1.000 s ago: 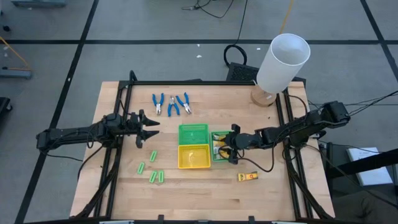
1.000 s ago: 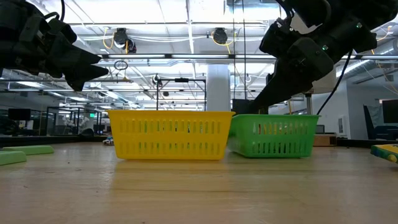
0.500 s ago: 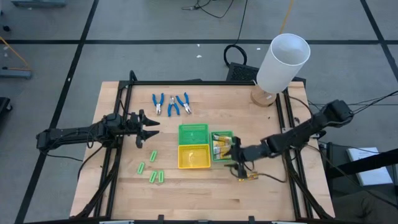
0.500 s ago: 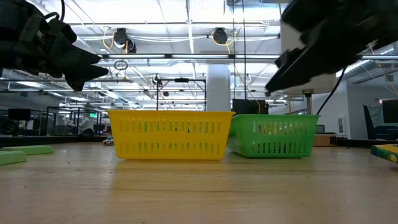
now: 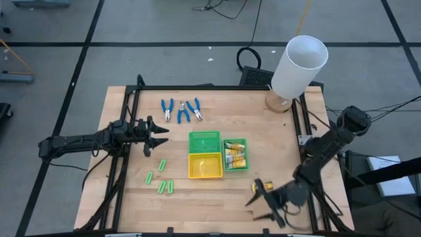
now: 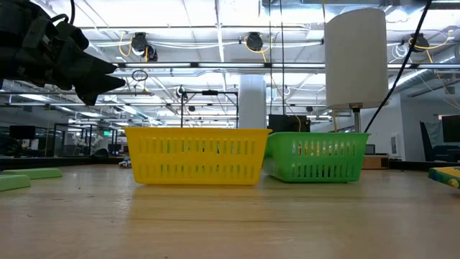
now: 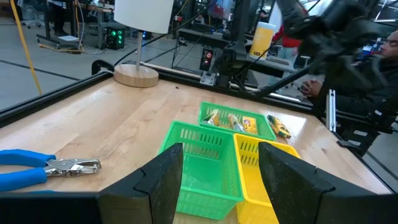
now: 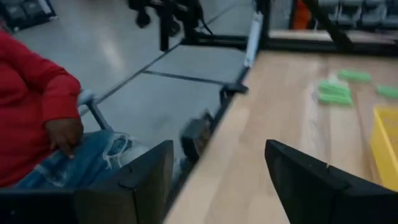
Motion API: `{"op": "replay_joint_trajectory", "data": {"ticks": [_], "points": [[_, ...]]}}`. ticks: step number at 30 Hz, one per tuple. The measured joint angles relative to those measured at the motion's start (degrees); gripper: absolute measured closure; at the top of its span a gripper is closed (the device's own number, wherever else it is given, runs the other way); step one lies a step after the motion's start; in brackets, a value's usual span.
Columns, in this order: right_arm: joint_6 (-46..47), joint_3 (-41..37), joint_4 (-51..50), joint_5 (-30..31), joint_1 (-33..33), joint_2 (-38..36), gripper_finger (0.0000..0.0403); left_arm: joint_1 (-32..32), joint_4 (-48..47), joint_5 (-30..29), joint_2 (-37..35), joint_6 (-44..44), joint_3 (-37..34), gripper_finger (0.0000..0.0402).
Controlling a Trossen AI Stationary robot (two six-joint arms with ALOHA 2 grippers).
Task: Pick & Place School Supplies
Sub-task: Put the yellow crayon box into the right green bin
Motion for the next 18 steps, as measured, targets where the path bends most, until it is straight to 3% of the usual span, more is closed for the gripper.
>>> {"op": "replay_joint_trajectory", "data": {"ticks": [6, 10, 15, 18], "points": [[-2.4, 13.4, -23.6, 12.9, 6.7, 3.1, 0.0159, 0.0, 0.0, 0.0, 0.0, 0.0, 0.0, 0.0188], [5.1, 18.1, -41.7, 22.6, 8.3, 4.0, 0.0155, 0.0, 0.0, 0.0, 0.0, 0.0, 0.0, 0.0188], [21.5, 15.8, -56.4, 22.3, 7.3, 4.0, 0.0145, 0.0, 0.0, 0.0, 0.0, 0.0, 0.0, 0.0188], [27.0, 12.2, -59.9, 18.8, 6.3, 4.0, 0.0143, 0.0, 0.0, 0.0, 0.0, 0.0, 0.0, 0.0188]]}}
